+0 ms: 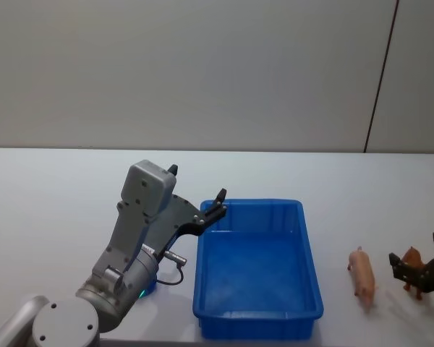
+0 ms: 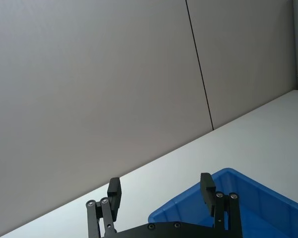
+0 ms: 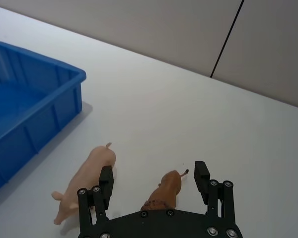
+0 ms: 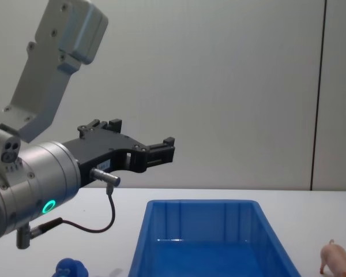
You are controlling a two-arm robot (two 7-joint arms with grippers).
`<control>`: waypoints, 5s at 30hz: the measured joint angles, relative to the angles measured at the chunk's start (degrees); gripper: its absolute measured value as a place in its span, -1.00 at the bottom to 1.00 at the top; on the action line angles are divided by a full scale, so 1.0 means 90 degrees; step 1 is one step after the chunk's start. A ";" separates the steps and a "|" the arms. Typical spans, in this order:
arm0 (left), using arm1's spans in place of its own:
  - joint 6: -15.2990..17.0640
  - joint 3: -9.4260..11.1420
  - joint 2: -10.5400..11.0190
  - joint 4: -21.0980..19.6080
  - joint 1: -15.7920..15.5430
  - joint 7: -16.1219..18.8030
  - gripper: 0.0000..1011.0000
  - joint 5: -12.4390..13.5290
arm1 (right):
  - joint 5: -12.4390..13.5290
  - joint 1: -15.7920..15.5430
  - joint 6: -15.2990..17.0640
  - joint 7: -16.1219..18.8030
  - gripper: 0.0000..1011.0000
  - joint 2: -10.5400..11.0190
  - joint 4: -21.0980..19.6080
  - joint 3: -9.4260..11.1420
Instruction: Pick up the two dolls from the table and place them into the box.
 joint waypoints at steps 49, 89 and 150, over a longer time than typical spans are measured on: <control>0.0000 0.0000 0.0000 0.0000 0.0000 0.0000 0.98 0.0000 | -0.0121 0.0262 0.0563 -0.0031 -0.18 -0.0139 0.0193 -0.0025; 0.0000 0.0000 0.0000 0.0000 0.0000 0.0000 0.98 0.0000 | -0.0591 0.0984 0.1134 0.0894 0.12 -0.1449 -0.0809 -0.1125; 0.0000 0.0000 0.0000 0.0000 0.0000 -0.0001 0.98 0.0000 | -0.0152 0.0183 0.1588 -0.0165 0.98 -0.0610 -0.0534 -0.0577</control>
